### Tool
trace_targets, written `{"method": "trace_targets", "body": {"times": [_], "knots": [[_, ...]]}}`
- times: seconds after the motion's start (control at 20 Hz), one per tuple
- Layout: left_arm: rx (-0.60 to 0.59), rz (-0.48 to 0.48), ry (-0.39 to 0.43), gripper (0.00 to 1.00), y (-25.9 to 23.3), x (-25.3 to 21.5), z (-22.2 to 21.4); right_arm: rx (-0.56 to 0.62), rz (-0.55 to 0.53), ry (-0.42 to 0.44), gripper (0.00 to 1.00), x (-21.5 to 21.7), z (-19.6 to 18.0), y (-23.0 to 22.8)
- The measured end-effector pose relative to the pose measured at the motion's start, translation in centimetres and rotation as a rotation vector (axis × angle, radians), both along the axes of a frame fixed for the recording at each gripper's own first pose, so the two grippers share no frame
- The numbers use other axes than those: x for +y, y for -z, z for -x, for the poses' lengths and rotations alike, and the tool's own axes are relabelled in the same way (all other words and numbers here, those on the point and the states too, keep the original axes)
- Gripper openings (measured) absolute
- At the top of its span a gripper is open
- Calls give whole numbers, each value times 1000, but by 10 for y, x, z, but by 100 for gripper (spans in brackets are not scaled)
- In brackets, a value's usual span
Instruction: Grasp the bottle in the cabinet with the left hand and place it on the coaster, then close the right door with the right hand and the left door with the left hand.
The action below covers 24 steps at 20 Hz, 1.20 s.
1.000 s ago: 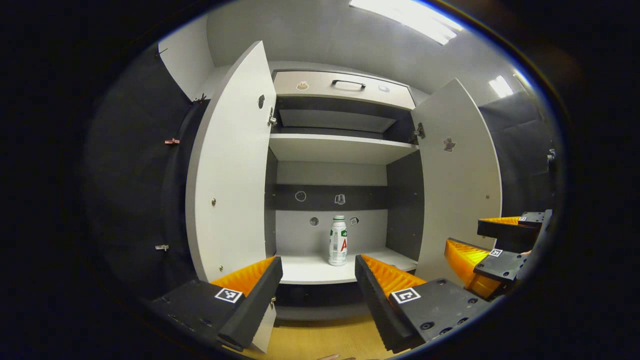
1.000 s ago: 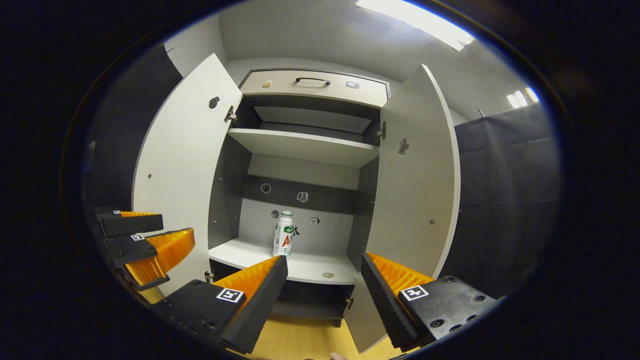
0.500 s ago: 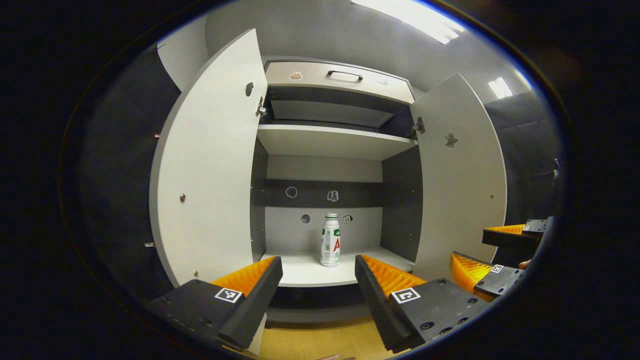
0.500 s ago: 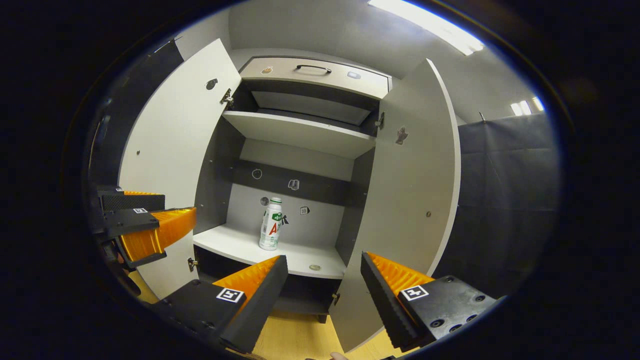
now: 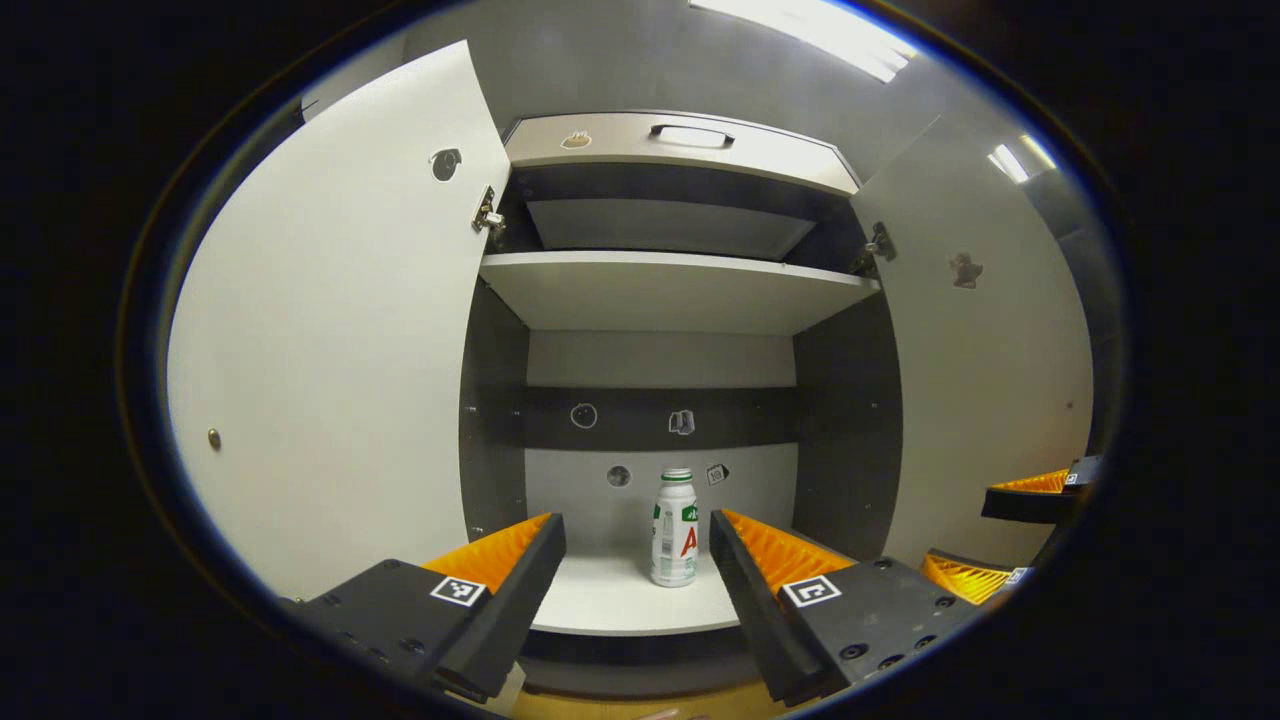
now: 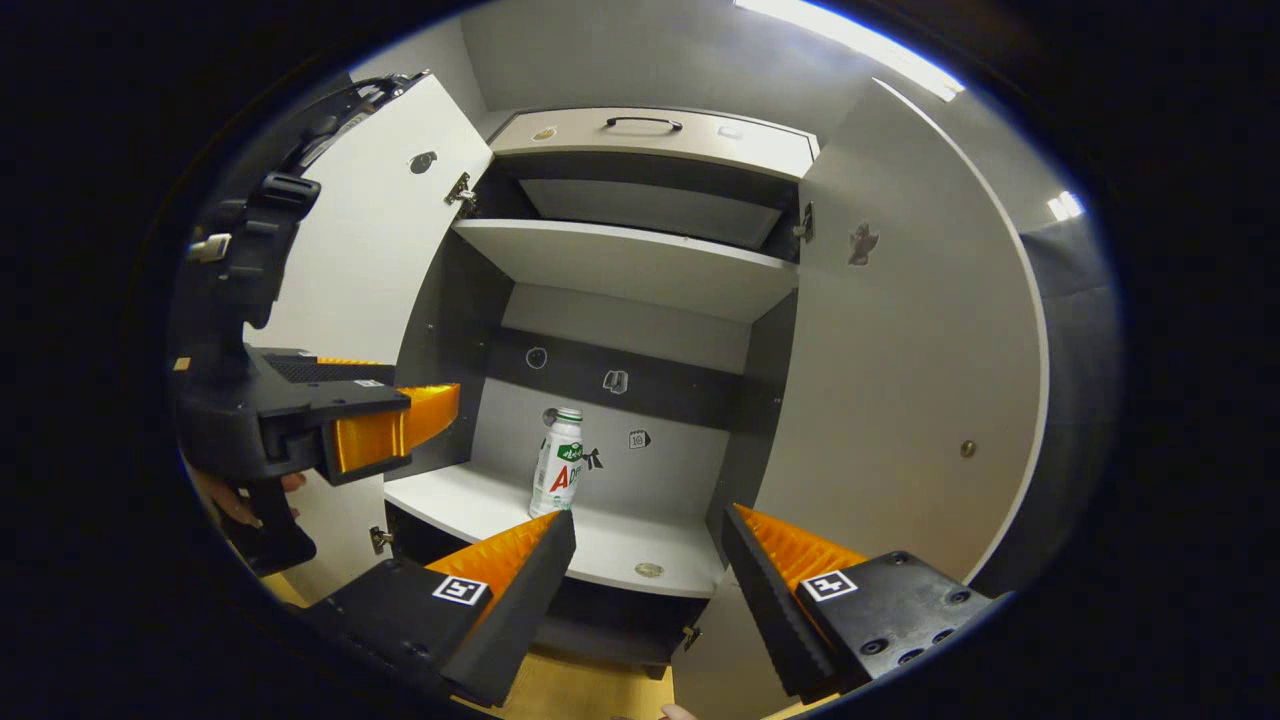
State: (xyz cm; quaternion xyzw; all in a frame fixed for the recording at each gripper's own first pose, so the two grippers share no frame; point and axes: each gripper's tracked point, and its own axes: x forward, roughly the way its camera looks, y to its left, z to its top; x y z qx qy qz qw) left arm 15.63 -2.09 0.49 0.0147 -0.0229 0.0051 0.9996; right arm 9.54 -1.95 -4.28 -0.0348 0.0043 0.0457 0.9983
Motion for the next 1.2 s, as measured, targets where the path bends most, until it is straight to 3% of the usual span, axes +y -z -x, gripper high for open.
{"method": "trace_targets", "body": {"times": [0.6,1.2], "knots": [[76,35,32,92,43,-16,-97,82,-46,-57,98,-6,-60,43],[172,58,84,92,105,-35,-183,187,-73,-125,98,13,-94,88]]}}
